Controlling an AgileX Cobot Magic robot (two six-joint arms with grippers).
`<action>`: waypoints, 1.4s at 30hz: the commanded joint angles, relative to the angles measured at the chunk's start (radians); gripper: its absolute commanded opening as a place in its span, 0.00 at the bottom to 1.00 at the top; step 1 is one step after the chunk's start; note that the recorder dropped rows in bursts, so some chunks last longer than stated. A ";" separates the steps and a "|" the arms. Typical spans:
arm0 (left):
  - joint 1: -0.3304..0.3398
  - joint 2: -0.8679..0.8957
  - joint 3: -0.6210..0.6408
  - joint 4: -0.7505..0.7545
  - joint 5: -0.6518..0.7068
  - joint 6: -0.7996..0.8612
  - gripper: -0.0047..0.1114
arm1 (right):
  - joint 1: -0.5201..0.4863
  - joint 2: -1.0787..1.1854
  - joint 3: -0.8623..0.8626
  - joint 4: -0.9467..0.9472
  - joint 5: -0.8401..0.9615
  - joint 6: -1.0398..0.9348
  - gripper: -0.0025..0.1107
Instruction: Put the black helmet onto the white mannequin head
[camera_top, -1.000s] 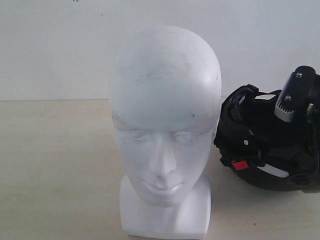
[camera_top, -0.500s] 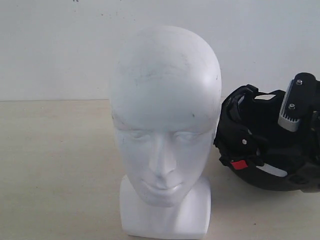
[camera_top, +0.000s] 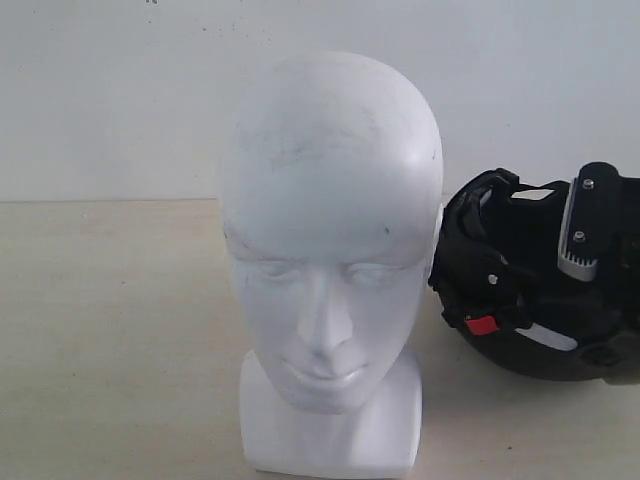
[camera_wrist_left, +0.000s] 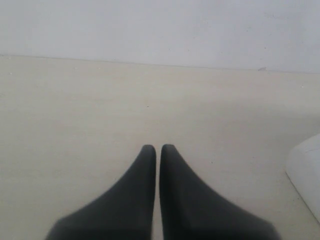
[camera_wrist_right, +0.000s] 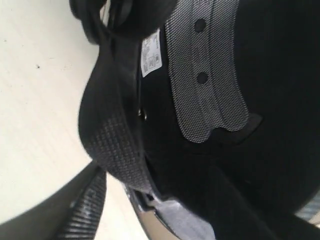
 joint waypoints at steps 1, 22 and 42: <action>-0.004 -0.001 0.003 0.001 -0.001 -0.008 0.08 | 0.001 0.042 0.003 -0.010 0.003 -0.007 0.52; -0.004 -0.001 0.003 0.001 -0.001 -0.008 0.08 | 0.001 0.257 0.003 0.035 -0.190 0.046 0.61; -0.004 -0.001 0.003 0.001 -0.001 -0.008 0.08 | 0.001 0.257 -0.071 0.235 -0.328 0.587 0.02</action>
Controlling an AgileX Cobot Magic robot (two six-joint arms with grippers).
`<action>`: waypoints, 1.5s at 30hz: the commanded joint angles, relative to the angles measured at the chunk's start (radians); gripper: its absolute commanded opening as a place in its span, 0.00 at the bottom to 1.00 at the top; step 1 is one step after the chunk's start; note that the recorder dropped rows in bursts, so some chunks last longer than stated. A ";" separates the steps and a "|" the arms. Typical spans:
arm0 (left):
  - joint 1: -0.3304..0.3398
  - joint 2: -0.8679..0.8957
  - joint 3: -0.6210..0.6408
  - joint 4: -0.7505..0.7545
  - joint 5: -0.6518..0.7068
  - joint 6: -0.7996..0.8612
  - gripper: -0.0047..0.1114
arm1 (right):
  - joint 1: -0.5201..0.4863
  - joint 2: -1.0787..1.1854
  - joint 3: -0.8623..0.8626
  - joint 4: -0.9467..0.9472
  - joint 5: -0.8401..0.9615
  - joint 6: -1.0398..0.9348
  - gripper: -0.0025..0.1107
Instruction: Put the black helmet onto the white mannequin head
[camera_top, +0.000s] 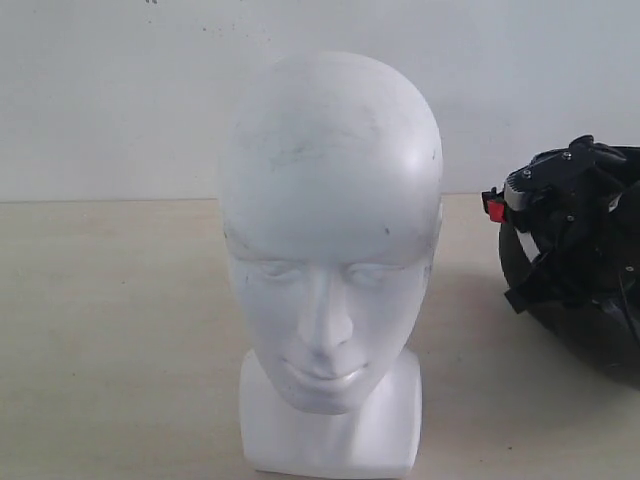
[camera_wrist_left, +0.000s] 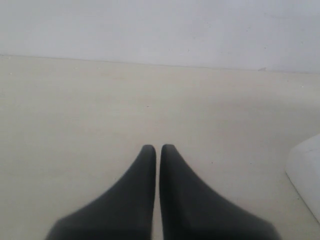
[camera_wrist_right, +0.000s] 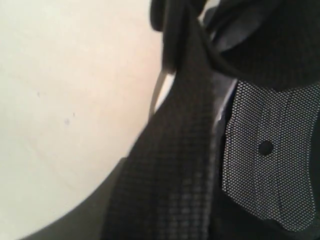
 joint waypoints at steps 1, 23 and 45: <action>-0.004 -0.001 0.003 0.001 -0.001 -0.008 0.08 | -0.002 -0.004 -0.009 0.057 -0.029 0.066 0.02; -0.004 -0.001 0.003 0.001 -0.001 -0.008 0.08 | -0.002 -0.362 0.129 0.050 -0.803 0.145 0.02; -0.004 -0.001 0.003 0.001 -0.001 -0.008 0.08 | -0.002 -0.769 0.526 -0.386 -1.664 1.012 0.02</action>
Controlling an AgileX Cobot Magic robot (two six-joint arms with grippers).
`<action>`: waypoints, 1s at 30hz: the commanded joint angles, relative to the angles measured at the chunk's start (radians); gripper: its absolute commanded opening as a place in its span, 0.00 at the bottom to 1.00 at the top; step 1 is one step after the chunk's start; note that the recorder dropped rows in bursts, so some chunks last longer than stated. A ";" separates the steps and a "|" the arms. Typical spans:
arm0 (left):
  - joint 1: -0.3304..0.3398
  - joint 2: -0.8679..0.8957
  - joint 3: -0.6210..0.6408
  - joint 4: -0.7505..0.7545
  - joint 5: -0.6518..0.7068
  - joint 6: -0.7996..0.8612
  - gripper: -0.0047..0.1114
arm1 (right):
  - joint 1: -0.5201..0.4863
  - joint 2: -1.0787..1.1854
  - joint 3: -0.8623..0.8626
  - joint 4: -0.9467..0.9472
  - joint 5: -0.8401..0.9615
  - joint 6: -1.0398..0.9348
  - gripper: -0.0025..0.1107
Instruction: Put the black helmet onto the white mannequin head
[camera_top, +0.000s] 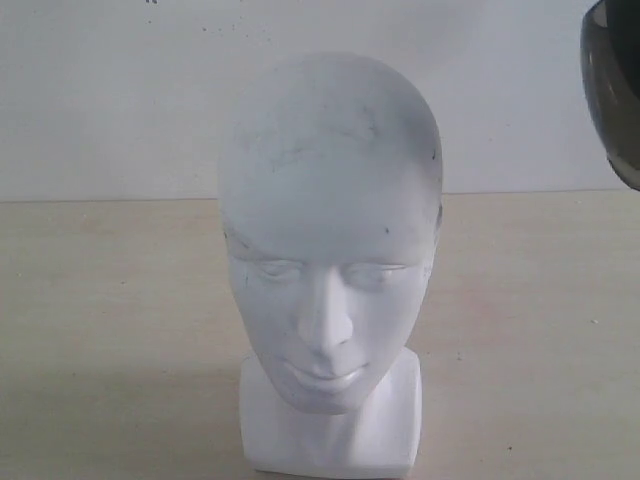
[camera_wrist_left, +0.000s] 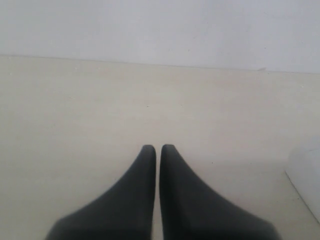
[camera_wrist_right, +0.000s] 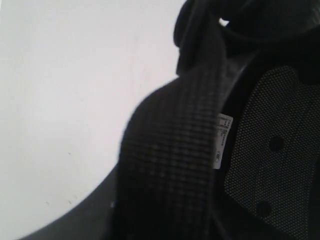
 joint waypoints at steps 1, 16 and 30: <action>-0.004 -0.001 0.003 0.001 -0.001 -0.008 0.08 | -0.002 -0.072 -0.007 0.027 -0.093 0.144 0.02; -0.004 -0.001 0.003 0.001 -0.001 -0.008 0.08 | -0.002 -0.174 -0.240 0.002 -0.093 0.943 0.02; -0.004 -0.001 0.003 0.001 -0.001 -0.008 0.08 | 0.149 -0.174 -0.314 -0.052 -0.093 0.945 0.02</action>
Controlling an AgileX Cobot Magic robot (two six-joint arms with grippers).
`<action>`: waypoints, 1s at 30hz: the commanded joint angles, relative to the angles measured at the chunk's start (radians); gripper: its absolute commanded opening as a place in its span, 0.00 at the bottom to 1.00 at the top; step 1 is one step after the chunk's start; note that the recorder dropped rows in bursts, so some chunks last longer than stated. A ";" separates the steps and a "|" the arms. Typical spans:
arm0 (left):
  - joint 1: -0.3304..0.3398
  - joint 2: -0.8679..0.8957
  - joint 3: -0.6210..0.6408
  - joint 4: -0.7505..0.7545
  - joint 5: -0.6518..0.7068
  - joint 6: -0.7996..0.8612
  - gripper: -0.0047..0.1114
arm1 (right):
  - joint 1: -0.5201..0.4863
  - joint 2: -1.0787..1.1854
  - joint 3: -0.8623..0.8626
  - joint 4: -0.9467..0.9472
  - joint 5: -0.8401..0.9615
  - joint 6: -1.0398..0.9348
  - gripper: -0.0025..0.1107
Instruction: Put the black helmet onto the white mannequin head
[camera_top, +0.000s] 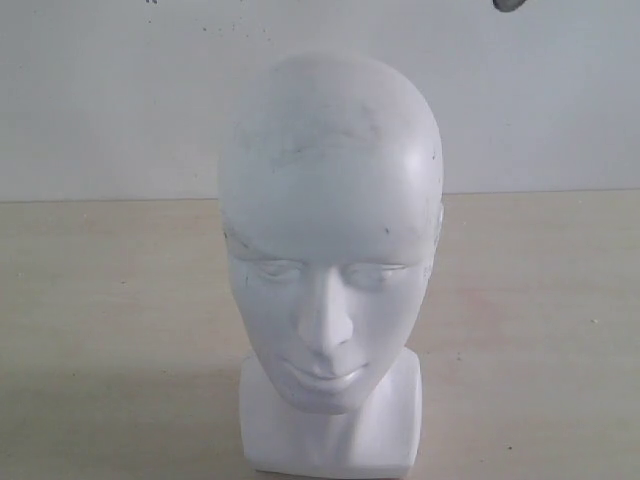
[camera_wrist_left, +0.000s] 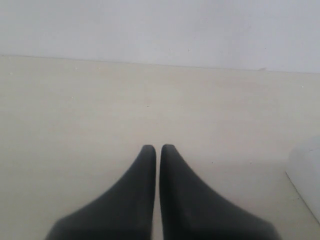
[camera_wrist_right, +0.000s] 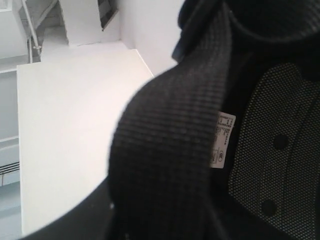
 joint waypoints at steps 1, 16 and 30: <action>-0.004 -0.001 0.003 0.001 -0.001 -0.008 0.08 | 0.014 -0.012 -0.052 0.008 -0.087 -0.025 0.02; -0.004 -0.001 0.003 0.009 -0.371 0.019 0.08 | 0.016 -0.010 -0.073 -0.076 -0.087 0.140 0.02; -0.004 -0.001 0.003 0.009 -0.660 0.015 0.08 | 0.016 0.014 -0.100 -0.194 -0.073 0.135 0.02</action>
